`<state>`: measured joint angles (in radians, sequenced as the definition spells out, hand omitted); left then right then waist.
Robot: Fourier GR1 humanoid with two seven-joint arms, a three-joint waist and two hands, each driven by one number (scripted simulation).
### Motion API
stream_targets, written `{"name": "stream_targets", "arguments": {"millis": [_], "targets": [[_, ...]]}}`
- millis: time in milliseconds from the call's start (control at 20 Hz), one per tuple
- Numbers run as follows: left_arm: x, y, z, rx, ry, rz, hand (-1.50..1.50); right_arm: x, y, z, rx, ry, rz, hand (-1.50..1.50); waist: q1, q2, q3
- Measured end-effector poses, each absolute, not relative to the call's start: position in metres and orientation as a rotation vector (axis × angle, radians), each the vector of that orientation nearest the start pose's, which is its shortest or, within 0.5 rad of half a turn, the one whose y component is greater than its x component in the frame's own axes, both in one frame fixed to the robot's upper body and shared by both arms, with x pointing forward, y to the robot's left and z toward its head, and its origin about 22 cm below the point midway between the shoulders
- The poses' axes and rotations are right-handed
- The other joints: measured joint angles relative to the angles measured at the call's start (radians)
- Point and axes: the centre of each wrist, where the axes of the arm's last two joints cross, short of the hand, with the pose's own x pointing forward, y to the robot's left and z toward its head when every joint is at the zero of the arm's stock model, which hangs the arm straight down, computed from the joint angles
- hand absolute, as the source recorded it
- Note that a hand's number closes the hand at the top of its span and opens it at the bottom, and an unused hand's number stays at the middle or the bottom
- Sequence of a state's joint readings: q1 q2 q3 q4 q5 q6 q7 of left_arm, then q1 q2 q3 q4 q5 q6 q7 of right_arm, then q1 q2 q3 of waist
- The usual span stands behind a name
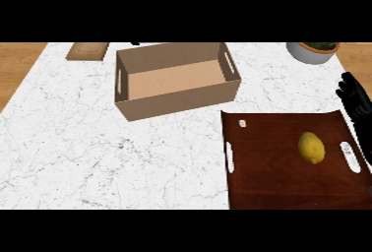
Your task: Pick the lemon from the tray and place it in the cardboard box
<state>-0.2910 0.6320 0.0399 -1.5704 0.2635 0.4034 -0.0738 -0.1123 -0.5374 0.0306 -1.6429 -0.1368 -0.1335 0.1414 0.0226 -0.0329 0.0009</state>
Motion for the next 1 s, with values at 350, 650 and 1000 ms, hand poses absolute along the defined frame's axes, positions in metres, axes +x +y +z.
{"name": "stream_targets", "arguments": {"millis": [350,650,1000], "targets": [[0.277,0.361,0.090,0.649,-1.664,-0.099,0.00,0.257,-0.352,0.080,-0.240,-1.668,0.256,-1.50,-0.013,0.038,-0.003],[0.257,0.365,0.043,0.652,-1.453,-0.165,0.00,0.226,-0.387,0.027,-0.337,-1.647,0.460,-1.50,-0.024,0.048,0.004],[0.259,0.357,0.027,0.642,-1.391,-0.199,0.00,0.205,-0.445,-0.017,-0.210,-1.805,0.431,-1.50,-0.018,0.043,0.005]]}}
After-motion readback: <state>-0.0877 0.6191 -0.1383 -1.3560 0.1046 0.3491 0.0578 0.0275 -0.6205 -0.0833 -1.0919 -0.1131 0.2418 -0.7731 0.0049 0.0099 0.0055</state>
